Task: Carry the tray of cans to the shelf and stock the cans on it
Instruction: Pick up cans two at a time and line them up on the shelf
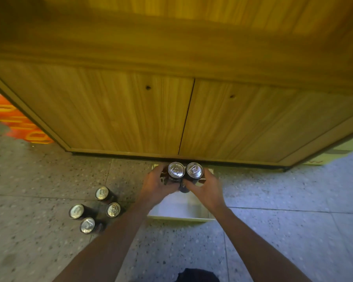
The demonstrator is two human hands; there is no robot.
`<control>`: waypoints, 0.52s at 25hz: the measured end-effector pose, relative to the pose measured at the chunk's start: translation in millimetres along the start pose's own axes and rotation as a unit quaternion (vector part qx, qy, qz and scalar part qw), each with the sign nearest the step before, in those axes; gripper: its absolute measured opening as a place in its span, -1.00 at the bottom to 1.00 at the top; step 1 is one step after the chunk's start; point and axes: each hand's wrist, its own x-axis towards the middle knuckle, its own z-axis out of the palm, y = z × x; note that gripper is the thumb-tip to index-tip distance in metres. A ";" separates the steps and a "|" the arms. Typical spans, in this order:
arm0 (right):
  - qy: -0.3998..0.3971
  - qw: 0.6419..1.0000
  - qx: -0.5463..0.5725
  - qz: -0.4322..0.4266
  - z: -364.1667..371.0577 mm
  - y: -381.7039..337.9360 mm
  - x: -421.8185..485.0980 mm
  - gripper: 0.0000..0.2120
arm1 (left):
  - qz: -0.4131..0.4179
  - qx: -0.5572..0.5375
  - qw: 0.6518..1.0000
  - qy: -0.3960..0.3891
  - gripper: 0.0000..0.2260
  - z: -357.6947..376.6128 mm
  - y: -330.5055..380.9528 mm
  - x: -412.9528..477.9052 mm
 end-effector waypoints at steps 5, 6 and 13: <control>0.019 1.000 0.000 -0.016 -138.9 -167.8 1.7 -0.44 | 0.048 -0.025 0.999 0.000 -0.50 -95.4 190.6 -38.9; 0.018 1.000 0.004 -0.024 -169.8 -204.9 1.4 -0.44 | 0.060 -0.032 0.998 -0.004 -0.49 -115.7 232.1 -47.5; 0.037 0.996 0.019 -0.074 -368.9 -444.3 6.4 -0.37 | 0.127 -0.054 0.990 -0.025 -0.45 -249.6 507.4 -103.2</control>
